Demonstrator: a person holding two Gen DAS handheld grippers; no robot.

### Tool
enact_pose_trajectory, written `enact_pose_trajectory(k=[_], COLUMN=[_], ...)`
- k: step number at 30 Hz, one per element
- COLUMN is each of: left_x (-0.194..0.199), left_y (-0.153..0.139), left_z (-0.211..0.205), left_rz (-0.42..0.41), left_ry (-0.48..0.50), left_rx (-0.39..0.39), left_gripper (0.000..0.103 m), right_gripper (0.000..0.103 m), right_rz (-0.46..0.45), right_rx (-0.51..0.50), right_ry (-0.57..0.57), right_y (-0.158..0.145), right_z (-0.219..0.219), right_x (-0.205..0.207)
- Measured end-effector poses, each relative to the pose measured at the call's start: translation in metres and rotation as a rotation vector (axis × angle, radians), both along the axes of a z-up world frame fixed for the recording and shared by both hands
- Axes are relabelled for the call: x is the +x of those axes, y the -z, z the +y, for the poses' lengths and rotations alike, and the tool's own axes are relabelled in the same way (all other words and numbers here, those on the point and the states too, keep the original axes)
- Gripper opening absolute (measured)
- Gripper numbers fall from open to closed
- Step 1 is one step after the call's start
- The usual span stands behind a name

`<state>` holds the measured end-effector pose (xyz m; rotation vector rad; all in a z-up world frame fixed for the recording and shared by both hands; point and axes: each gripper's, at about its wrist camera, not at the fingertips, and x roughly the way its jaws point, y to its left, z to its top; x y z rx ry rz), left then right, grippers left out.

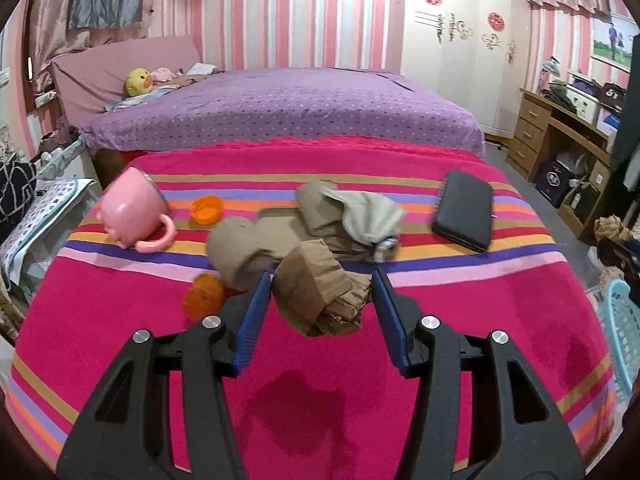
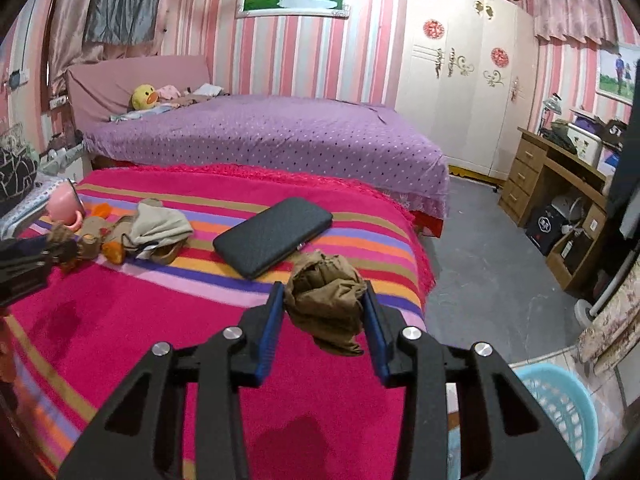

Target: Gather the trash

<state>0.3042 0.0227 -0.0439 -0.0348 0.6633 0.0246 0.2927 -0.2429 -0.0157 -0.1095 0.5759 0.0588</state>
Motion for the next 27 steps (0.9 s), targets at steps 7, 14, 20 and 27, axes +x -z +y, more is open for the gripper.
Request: enact_pose_trajectory(k=[7,14,20,27], left_x=[-0.019,-0.029,-0.031,-0.029], left_y=[0.002,0.006,0.010,0.014], left_z=[-0.040,-0.064,-0.075,-0.083], left_rz=[-0.015,-0.025,-0.022,-0.006], left_ry=[0.069,0.089,0.088,0.071], left_rx=[0.034,0.078,0.098,0.083], left_gripper=[0.051,0.051,0.051,0.051], right_gripper=[0.038,0.038,0.038,0.038], right_rz=[-0.021,0.003,0.003,-0.009], right_rx=[-0.031,-0.006,-0.007,0.012], right_ry=[0.015,0.004,0.007,0.038], right_y=[0.008,0.021,0.023,0.020], right_z=[-0.013,-0.025,-0.034,-0.061], right_x=[-0.034,-0.031,-0.034,-0.042])
